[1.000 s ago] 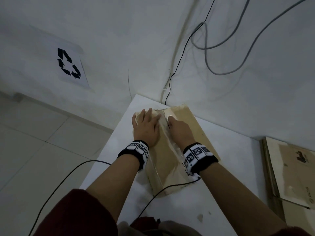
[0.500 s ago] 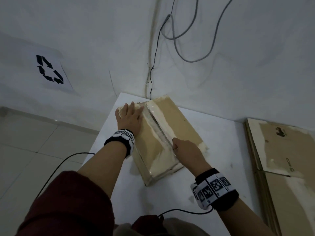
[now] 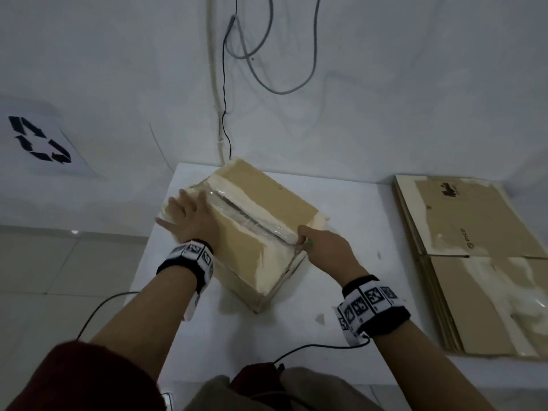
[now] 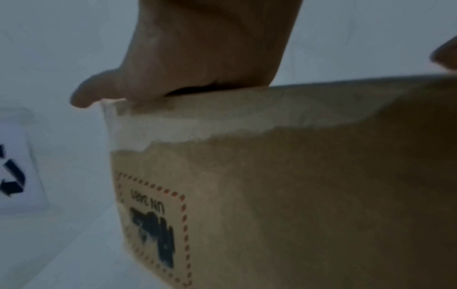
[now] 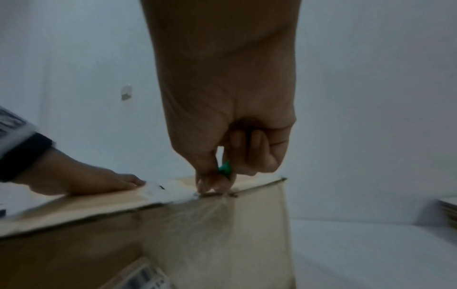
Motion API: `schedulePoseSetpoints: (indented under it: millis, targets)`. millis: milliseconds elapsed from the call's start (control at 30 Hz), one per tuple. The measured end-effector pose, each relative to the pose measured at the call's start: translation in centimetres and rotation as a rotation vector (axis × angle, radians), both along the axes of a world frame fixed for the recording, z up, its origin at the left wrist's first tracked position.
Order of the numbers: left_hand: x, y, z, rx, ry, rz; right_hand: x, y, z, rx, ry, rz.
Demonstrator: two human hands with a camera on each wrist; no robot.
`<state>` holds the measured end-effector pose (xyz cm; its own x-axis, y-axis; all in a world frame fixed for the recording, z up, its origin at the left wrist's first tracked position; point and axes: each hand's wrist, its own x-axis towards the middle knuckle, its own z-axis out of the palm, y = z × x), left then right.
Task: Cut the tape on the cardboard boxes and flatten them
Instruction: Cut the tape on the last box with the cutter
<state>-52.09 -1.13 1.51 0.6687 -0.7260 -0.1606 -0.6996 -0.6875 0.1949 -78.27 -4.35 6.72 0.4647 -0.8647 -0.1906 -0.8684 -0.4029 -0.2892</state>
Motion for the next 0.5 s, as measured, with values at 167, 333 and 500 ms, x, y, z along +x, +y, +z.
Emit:
schedulePoseSetpoints:
  millis: [167,333,500]
  targets:
    - [-2.3,1.5,-1.2,-0.386,-0.121,-0.607,-0.6,-0.9,-0.2,0.01,-0.037,-0.013]
    - [-7.6,1.3,-0.5,-0.401,0.086,-0.962,-0.5,-0.2,-0.4,0.0,-0.073,-0.052]
    - [-8.0,1.0,-1.6,-0.455,-0.007,-0.965,-1.8,1.7,0.0,-0.079,-0.157,-0.052]
